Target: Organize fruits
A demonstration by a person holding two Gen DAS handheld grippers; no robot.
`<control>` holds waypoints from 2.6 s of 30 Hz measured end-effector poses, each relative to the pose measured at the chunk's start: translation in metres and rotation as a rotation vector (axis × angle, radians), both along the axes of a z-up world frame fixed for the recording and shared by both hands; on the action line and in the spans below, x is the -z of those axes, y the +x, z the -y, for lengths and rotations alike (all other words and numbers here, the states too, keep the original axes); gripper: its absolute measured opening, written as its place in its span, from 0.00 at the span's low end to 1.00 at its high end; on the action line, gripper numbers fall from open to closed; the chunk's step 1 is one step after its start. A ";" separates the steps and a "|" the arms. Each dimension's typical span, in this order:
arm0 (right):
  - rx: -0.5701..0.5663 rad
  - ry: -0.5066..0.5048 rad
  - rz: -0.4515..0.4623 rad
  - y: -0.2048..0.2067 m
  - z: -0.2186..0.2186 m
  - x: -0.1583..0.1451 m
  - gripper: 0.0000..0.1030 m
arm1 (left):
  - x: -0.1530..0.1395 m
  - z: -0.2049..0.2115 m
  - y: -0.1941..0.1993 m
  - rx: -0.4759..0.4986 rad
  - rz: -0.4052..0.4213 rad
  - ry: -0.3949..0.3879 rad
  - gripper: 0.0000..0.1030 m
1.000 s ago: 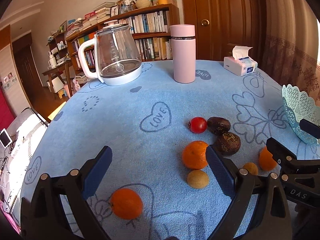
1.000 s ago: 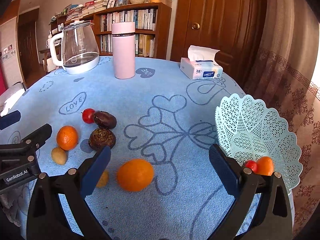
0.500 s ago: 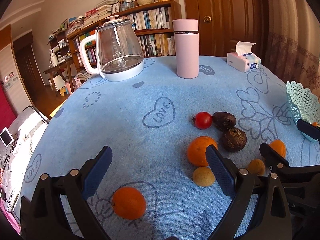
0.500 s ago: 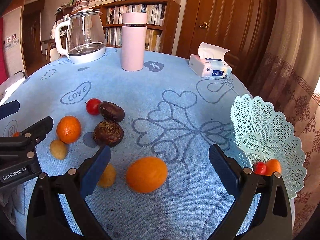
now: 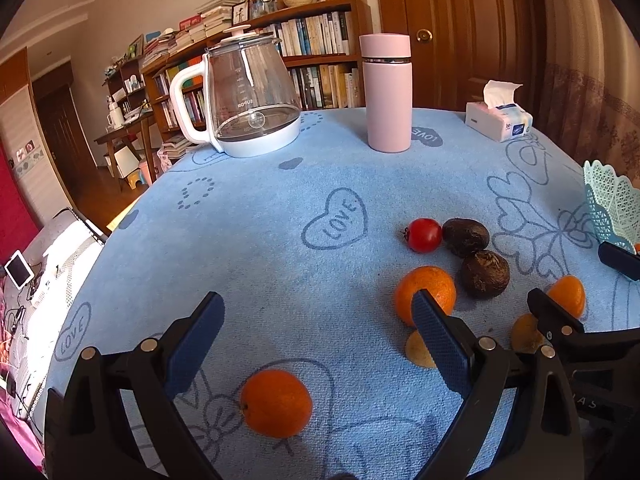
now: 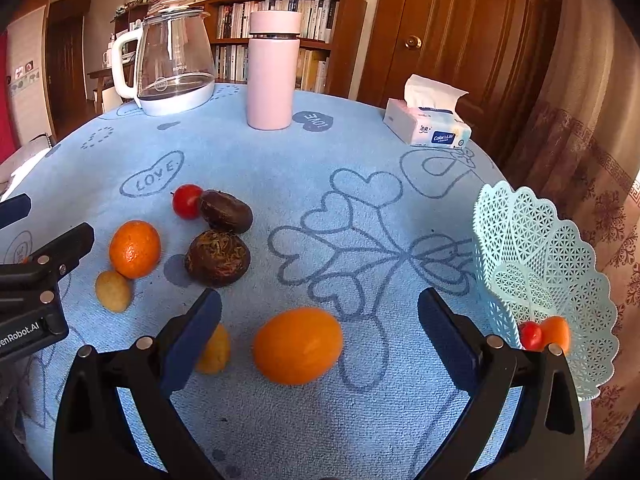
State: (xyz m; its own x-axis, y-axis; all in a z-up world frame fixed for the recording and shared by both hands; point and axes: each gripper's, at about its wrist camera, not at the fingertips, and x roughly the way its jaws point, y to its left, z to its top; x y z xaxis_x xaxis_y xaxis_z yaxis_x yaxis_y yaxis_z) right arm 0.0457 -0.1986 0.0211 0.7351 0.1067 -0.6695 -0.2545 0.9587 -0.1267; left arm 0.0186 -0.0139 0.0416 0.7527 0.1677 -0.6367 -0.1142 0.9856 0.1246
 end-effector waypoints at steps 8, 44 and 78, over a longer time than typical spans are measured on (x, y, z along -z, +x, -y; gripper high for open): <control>-0.035 0.148 -0.077 0.008 0.017 0.004 0.95 | -0.001 -0.007 -0.003 -0.016 0.006 -0.006 0.91; -0.082 0.269 -0.163 0.004 0.036 0.005 0.44 | -0.006 -0.014 -0.003 -0.030 0.015 -0.037 0.91; -0.060 0.369 -0.065 -0.003 0.051 -0.015 0.44 | 0.018 0.026 0.028 0.244 -0.110 -0.175 0.39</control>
State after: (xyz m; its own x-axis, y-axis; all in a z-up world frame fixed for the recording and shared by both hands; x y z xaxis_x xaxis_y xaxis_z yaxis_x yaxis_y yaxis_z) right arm 0.0429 -0.2501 0.0364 0.6772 0.3909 -0.6234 -0.3079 0.9200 0.2425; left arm 0.0468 -0.0403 0.0236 0.6821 -0.1286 -0.7199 0.1331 0.9898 -0.0508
